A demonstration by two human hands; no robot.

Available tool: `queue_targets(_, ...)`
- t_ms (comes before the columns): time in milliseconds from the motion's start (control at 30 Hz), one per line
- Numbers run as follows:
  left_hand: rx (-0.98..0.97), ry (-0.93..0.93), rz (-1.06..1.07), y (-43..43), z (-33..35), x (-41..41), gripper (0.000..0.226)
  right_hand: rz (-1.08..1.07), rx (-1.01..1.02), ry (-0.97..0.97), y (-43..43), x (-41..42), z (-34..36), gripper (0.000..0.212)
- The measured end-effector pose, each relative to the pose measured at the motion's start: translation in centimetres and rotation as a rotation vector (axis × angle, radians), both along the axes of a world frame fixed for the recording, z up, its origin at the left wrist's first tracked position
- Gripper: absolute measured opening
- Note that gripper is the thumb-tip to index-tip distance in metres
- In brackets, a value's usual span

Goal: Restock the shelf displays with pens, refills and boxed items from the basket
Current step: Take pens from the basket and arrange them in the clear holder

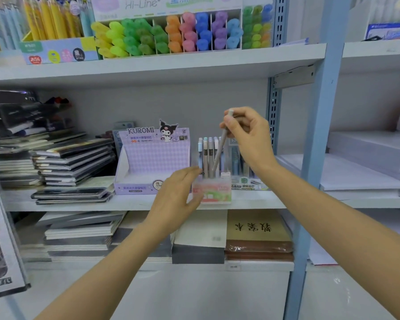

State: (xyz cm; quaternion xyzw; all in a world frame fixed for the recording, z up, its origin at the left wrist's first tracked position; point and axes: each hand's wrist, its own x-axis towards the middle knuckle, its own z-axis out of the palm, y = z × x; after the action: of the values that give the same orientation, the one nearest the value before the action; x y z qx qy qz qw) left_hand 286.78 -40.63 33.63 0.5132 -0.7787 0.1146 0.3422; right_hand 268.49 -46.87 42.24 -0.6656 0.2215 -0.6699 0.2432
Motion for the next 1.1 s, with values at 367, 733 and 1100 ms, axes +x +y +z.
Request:
queue_targets(367, -0.062, -0.157, 0.034, -0.5, -1.8, 0.6, 0.072, -0.079, 0.087, 0.229, -2.6, 2.1, -3.0, 0.005)
queue_targets(733, -0.108, -0.139, 0.004, -0.7, -2.0, 0.3, 0.067, -0.264, -0.035, 0.470, -3.7, 3.3, -3.4, 0.013)
queue_targets(1100, -0.082, -0.021, -0.015, 0.4, -4.2, 0.7, 0.068, -0.224, -0.302, 0.418, 1.0, 3.1, -7.2, 0.020)
